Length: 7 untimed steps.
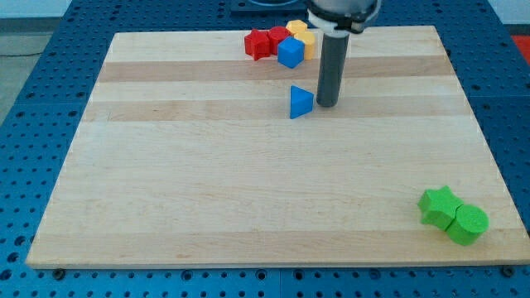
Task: Move the blue triangle to the bottom left of the blue cube
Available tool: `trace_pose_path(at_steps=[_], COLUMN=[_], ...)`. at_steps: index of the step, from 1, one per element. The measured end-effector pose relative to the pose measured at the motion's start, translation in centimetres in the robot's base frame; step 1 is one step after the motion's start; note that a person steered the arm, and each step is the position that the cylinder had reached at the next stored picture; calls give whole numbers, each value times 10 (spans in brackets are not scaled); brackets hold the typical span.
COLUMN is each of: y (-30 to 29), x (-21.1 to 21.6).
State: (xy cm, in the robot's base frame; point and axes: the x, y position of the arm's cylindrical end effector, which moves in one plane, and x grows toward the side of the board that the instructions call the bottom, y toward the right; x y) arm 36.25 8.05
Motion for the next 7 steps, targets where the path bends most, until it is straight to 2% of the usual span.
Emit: trace_pose_path(at_steps=[1,2,3,5,6,7], y=[-4,15,-12,-37,-45,-61], x=[14,59,63,0,-9,4])
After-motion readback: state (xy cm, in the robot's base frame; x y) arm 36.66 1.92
